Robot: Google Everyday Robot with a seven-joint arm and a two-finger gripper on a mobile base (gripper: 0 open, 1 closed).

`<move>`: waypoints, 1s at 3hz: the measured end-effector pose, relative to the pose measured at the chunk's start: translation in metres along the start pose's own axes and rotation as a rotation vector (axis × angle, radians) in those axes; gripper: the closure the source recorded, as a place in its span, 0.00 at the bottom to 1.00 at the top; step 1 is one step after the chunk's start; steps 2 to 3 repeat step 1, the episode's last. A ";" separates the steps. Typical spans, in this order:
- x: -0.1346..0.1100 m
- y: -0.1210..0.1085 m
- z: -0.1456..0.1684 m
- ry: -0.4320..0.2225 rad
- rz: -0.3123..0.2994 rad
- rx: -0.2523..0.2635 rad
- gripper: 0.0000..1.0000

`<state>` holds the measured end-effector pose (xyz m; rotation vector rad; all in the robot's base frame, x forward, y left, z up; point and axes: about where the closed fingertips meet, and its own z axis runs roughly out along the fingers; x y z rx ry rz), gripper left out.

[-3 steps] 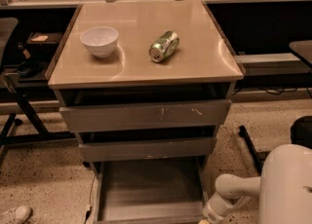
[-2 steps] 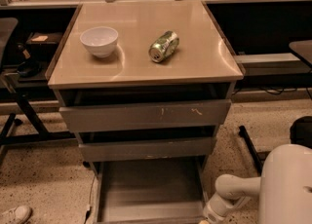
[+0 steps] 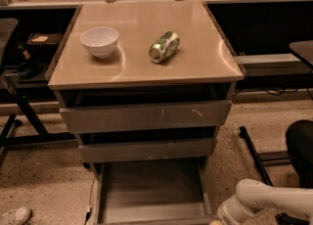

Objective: Open bottom drawer

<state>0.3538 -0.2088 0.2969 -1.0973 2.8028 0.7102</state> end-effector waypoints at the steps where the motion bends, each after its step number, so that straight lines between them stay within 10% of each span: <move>1: 0.012 0.016 -0.024 0.017 -0.012 0.025 0.00; 3: 0.012 0.016 -0.024 0.017 -0.012 0.025 0.00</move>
Offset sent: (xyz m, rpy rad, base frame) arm 0.0000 0.0000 0.0000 0.0000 0.0000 0.0000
